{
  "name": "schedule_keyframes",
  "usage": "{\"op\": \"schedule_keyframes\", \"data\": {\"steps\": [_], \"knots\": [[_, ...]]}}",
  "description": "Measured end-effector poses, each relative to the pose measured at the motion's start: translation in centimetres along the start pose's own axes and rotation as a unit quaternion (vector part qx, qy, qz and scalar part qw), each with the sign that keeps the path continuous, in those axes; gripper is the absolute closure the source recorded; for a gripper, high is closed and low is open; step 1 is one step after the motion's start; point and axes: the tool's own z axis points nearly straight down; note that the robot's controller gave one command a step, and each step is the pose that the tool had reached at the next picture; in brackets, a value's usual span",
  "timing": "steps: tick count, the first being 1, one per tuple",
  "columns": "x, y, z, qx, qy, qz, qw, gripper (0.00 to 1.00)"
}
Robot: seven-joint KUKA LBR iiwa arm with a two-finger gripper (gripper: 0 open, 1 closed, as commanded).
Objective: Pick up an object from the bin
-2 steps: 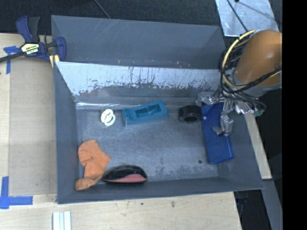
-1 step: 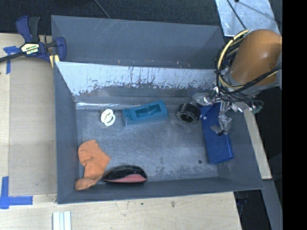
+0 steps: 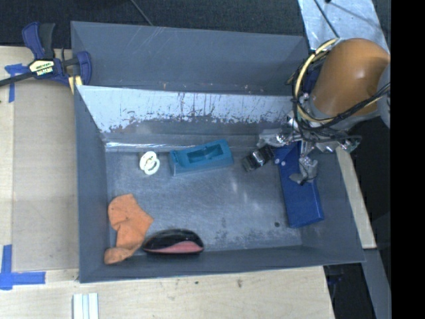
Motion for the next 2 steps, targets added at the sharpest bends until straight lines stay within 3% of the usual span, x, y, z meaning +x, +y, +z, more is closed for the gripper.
{"op": "schedule_keyframes", "data": {"steps": [1,2], "knots": [[-1.54,1.06,3.34,0.003,-0.0056,-0.026,0.9996,1.0],[-1.53,1.06,3.34,0.003,-0.0055,-0.026,0.9997,1.0]]}}
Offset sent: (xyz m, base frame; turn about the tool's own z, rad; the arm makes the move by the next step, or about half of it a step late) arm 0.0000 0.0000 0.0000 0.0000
